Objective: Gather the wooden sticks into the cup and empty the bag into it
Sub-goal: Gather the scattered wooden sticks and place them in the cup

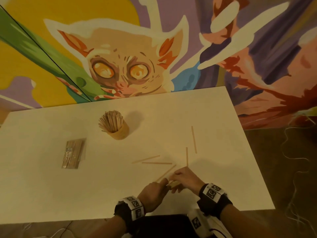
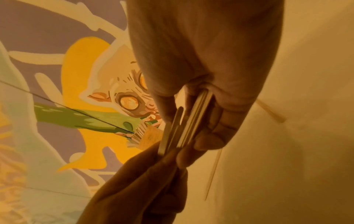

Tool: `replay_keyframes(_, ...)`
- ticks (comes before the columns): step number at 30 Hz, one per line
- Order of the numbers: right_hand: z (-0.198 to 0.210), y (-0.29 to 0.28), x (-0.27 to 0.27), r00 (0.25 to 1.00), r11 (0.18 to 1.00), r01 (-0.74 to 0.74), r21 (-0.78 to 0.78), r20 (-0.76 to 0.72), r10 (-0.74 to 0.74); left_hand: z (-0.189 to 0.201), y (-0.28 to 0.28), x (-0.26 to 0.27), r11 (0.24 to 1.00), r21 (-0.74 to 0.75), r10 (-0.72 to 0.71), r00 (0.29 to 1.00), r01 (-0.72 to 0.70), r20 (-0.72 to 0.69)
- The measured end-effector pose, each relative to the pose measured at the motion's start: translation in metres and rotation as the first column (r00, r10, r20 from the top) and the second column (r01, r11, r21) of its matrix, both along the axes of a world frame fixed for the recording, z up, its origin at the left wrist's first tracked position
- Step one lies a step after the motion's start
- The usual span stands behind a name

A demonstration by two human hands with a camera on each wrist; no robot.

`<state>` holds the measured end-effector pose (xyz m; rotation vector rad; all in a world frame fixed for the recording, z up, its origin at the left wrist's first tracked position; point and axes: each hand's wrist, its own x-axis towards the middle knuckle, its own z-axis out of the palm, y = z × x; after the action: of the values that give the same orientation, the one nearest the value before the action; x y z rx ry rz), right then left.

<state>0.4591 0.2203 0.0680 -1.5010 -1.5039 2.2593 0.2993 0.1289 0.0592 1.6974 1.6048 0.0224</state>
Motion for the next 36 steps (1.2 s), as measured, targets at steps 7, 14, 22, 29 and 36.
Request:
replay_keyframes(7, -0.004, -0.010, 0.001, 0.997, 0.997, -0.060, 0.046, -0.039, 0.062, 0.006, 0.012, 0.004, 0.994, -0.057, 0.101, 0.988, -0.095, 0.114)
replay_keyframes(14, -0.004, -0.011, -0.003, 1.000, 0.998, -0.008, 0.056, -0.019, 0.009, 0.006, 0.022, 0.002, 0.998, -0.046, 0.048, 0.999, -0.047, 0.016)
replay_keyframes(22, -0.034, 0.014, 0.043, 0.952, 0.972, 0.083, 0.218, 0.271, -0.142, -0.022, 0.047, -0.050, 0.959, 0.114, 0.278, 0.935, -0.258, -0.219)
replay_keyframes(29, -0.056, 0.021, 0.053, 0.891, 0.935, -0.131, 0.330, 0.452, -0.035, -0.037, 0.068, -0.071, 0.952, 0.088, 0.306, 0.888, -0.294, -0.344)
replay_keyframes(36, -0.057, 0.007, 0.022, 0.900, 0.916, -0.196, 0.350, 0.435, 0.026, -0.043, 0.042, -0.029, 0.979, 0.022, 0.196, 0.919, -0.201, -0.343)
